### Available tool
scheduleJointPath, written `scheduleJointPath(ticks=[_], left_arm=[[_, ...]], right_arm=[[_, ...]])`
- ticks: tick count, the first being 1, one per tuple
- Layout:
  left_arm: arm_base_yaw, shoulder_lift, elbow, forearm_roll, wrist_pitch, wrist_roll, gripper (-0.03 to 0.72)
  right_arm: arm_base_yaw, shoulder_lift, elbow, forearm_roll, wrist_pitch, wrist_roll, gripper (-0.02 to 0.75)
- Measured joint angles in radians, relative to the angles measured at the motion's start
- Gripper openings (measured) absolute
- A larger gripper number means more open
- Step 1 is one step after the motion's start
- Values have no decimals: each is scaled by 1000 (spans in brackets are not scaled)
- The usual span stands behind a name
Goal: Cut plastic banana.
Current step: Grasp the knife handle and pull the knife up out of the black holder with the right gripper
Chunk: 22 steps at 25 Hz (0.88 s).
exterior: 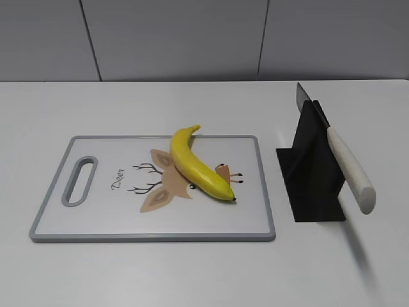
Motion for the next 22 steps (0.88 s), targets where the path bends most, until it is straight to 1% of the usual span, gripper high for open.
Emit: scheduleJointPath(ticks=[22], left_arm=[[0, 0, 0, 0, 0, 0, 573]], right_arm=[[0, 0, 0, 0, 0, 0, 575]])
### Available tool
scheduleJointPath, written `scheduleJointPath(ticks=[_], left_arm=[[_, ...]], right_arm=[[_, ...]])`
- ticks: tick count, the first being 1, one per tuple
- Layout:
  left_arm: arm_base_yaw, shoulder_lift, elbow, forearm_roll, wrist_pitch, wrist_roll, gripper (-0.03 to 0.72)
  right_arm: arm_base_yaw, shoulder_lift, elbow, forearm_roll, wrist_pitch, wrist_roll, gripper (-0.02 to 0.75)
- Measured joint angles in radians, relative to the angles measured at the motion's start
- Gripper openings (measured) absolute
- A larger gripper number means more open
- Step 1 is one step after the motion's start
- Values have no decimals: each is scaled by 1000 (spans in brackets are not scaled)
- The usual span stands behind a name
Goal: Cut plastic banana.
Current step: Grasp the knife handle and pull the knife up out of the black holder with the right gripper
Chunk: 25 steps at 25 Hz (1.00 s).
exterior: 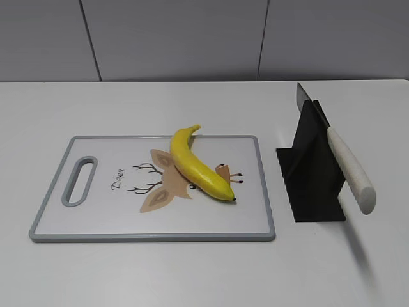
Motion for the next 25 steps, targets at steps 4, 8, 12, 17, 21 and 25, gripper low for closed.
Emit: scheduleJointPath(ticks=[4, 8, 12, 17, 21, 25], left_arm=[[0, 0, 0, 0, 0, 0, 573], [0, 0, 0, 0, 0, 0, 573], [0, 0, 0, 0, 0, 0, 573], [0, 0, 0, 0, 0, 0, 573], [0, 0, 0, 0, 0, 0, 573], [0, 0, 0, 0, 0, 0, 573]], right_arm=[[0, 0, 0, 0, 0, 0, 575], [0, 0, 0, 0, 0, 0, 575], [0, 0, 0, 0, 0, 0, 575], [0, 4, 0, -1, -1, 17, 575], [0, 107, -31, -3, 5, 42, 575], [0, 284, -114, -4, 39, 68, 575]])
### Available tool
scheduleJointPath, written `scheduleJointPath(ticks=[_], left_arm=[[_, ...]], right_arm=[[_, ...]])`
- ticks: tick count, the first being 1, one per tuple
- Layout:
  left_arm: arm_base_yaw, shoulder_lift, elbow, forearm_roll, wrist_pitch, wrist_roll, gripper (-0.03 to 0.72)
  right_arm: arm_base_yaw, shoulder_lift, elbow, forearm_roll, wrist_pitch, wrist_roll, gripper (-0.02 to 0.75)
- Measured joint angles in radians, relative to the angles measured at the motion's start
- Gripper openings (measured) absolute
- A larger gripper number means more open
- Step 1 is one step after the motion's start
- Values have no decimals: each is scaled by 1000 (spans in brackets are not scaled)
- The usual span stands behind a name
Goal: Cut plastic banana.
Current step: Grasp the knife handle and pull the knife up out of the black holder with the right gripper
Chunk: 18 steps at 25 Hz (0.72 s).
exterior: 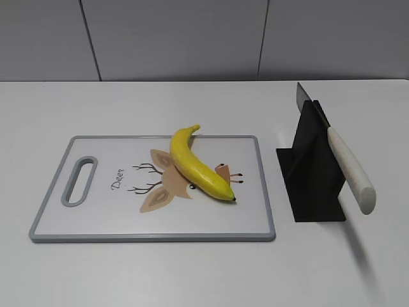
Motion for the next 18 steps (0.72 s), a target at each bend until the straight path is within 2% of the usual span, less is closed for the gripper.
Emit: scheduleJointPath(ticks=[6, 18], left_arm=[[0, 0, 0, 0, 0, 0, 573], [0, 0, 0, 0, 0, 0, 573]], right_arm=[[0, 287, -150, 0, 106, 45, 575], [13, 654, -350, 53, 124, 86, 575]])
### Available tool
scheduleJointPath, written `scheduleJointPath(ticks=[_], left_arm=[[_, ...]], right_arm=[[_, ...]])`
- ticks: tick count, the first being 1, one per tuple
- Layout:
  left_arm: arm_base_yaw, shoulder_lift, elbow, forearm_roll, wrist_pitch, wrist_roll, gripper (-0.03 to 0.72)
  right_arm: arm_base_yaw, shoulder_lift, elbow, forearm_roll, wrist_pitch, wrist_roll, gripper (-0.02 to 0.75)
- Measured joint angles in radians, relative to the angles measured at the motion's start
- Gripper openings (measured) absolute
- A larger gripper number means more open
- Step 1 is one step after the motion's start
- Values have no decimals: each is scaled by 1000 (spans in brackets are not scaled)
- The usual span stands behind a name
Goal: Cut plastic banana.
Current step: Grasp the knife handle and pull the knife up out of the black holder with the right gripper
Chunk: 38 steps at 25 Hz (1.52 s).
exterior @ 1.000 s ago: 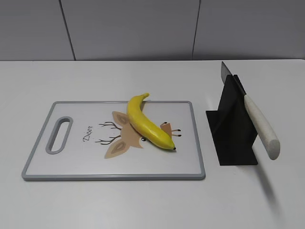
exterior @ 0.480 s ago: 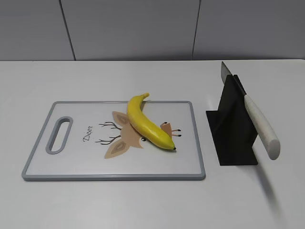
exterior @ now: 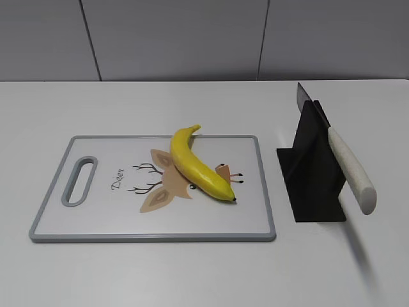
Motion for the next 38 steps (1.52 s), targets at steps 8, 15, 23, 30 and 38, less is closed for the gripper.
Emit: scheduleJointPath(ticks=[8, 15, 23, 30, 38], left_arm=[[0, 0, 0, 0, 0, 0, 573], [0, 0, 0, 0, 0, 0, 573], [0, 0, 0, 0, 0, 0, 573], [0, 0, 0, 0, 0, 0, 573], [0, 0, 0, 0, 0, 0, 573]], right_arm=[[145, 233, -136, 15, -1, 22, 575], [266, 441, -192, 14, -3, 74, 575], [340, 633, -193, -39, -3, 170, 575], [340, 759, -194, -41, -17, 199, 575], [340, 802, -194, -72, -48, 244, 522]])
